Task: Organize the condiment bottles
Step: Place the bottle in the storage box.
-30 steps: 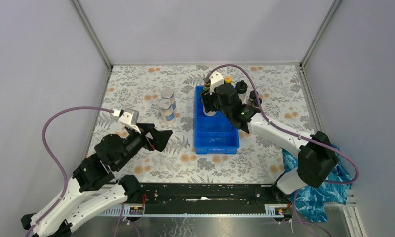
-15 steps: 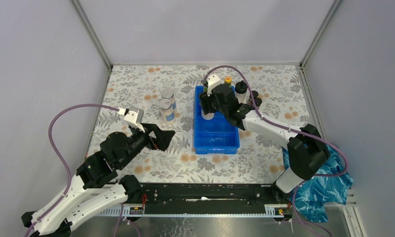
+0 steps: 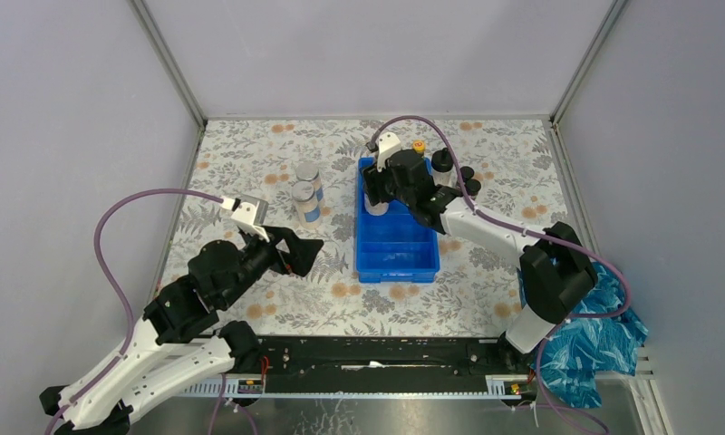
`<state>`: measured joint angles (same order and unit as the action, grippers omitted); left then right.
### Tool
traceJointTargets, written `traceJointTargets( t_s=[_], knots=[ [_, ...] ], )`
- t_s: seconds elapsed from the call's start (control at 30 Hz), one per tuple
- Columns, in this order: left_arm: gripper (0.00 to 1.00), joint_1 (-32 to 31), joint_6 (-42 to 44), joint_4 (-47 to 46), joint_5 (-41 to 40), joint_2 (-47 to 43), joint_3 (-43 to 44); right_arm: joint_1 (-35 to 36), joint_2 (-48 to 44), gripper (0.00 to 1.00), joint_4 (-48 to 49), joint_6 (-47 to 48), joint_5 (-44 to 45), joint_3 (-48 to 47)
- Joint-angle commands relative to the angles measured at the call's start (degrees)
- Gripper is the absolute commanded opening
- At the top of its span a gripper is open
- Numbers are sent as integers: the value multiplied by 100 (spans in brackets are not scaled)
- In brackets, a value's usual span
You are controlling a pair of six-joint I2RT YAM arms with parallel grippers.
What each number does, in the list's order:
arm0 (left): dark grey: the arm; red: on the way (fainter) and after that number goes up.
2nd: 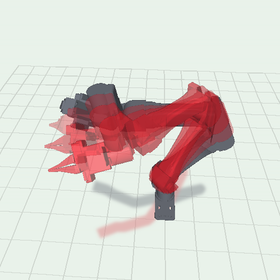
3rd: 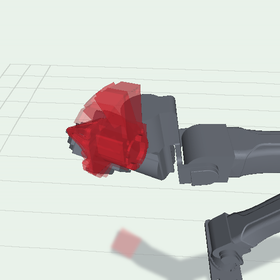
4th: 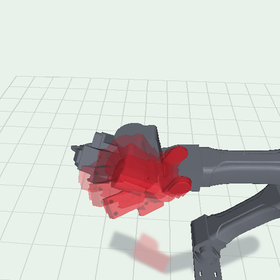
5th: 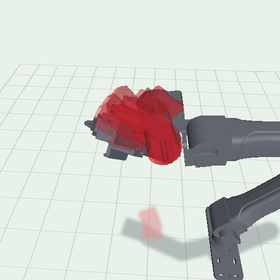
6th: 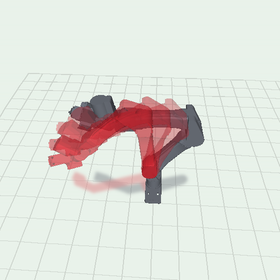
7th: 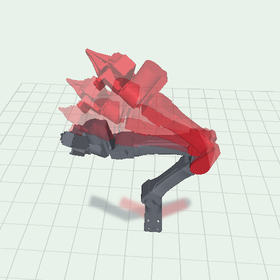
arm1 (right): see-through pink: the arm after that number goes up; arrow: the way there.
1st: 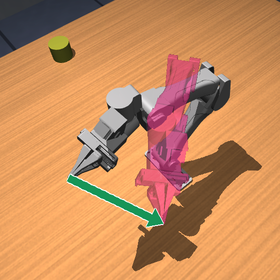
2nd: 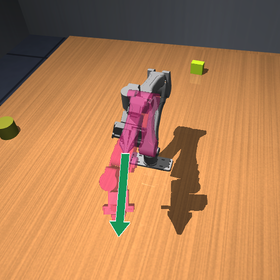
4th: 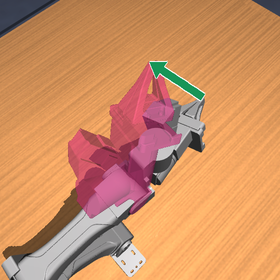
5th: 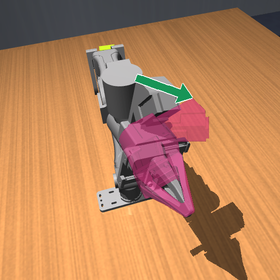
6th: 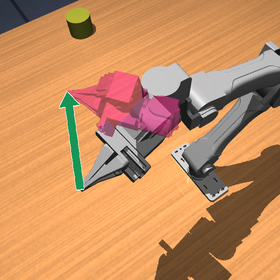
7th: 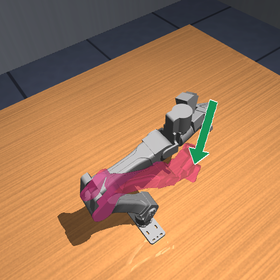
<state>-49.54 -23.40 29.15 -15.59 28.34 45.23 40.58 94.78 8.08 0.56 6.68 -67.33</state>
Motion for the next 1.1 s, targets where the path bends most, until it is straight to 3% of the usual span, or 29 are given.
traceJointTargets(
  t_s=[0.0, 1.07],
  knots=[
    [99, -34, 151, -292, 21, 28, -101, -74, -8, 0, 449, -12, -59, -392],
    [99, -37, 292, -544, 46, 316, -259, -286, 469, 0, 842, -21, -360, -216]
  ],
)
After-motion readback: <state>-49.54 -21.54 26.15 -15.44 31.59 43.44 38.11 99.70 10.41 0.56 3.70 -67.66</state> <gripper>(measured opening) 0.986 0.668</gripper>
